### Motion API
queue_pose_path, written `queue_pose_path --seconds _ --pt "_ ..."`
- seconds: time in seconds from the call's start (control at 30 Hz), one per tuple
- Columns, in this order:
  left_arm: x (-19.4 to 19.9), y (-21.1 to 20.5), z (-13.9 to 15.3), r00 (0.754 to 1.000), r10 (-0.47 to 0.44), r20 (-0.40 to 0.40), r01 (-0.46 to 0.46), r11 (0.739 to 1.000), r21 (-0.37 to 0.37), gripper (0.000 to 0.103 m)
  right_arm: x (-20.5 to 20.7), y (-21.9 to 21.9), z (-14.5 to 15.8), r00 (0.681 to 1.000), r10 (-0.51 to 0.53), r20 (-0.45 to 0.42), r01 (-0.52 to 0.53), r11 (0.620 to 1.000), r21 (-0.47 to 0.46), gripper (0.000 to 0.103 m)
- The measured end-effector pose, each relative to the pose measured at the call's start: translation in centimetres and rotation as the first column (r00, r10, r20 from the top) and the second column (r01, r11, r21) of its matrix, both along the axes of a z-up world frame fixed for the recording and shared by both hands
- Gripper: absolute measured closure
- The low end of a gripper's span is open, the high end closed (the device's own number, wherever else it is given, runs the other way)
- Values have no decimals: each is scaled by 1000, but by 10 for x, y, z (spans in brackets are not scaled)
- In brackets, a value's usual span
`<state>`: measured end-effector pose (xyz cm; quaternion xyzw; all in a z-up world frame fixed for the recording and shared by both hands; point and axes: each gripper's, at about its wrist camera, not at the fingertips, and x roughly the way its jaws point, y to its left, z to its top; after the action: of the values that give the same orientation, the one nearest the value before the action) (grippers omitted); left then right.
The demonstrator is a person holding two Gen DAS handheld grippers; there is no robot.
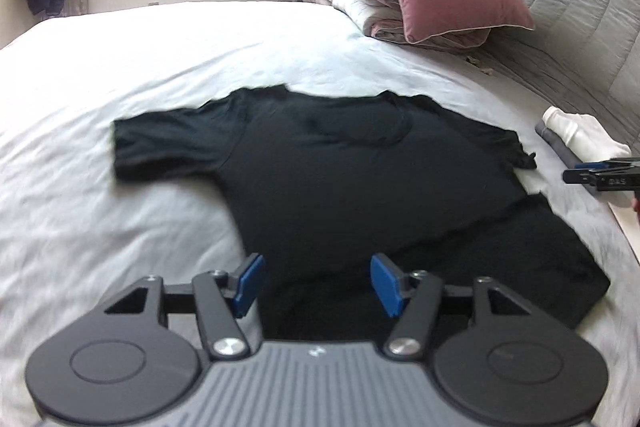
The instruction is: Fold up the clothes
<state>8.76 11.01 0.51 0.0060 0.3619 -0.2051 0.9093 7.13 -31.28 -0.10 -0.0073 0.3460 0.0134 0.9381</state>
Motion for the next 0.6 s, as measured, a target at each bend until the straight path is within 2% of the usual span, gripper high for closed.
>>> queue_pose_path --seconds 0.17,0.3,0.37,0.4,0.47,0.6 --pt "35 -46 8 1000 -14 -3 14 1000 -7 42 39 -30 -6 992 -119 -31 122 986 111 43" --pt "61 -95 4 1000 -5 -12 5 1000 -21 43 69 -46 -14 976 -211 -48 216 956 198 43" --pt "74 -119 -1 1000 10 -21 -11 999 -36 45 82 -54 -21 966 -253 -53 259 936 239 43" --pt "81 -131 -3 1000 19 -25 -20 999 -46 50 86 -57 -24 959 -279 -52 283 926 250 43" --pt "93 -154 -9 999 24 -27 -26 997 -72 55 93 -60 -29 945 -322 -49 325 915 238 43" --pt "113 -195 -20 1000 0 3 1 993 -119 56 100 -59 -43 932 -361 -17 358 915 189 46"
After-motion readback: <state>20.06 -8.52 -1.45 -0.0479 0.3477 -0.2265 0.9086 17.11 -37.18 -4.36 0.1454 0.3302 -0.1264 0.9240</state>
